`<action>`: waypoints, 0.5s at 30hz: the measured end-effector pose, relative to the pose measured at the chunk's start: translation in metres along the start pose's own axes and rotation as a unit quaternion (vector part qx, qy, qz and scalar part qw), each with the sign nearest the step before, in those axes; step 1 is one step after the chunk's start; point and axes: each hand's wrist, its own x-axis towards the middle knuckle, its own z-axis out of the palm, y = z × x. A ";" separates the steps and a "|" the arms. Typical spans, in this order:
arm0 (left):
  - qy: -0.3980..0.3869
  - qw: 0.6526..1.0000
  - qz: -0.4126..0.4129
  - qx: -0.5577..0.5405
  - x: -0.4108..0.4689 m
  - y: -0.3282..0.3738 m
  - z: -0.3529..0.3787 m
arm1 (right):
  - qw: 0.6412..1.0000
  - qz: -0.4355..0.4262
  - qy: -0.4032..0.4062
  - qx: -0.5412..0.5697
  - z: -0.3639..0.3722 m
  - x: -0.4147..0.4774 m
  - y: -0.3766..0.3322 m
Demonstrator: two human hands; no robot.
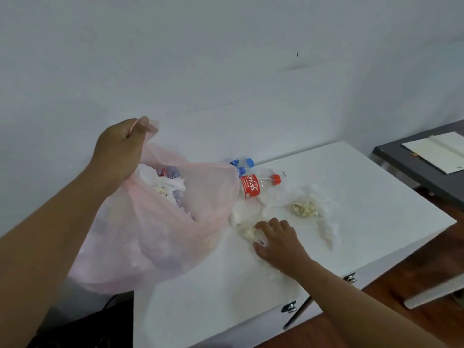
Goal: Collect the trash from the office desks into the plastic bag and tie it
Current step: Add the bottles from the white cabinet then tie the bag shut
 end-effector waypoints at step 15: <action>0.017 0.999 -0.021 -0.044 0.005 -0.007 -0.016 | 0.984 -0.041 0.083 0.153 -0.140 0.086 -0.056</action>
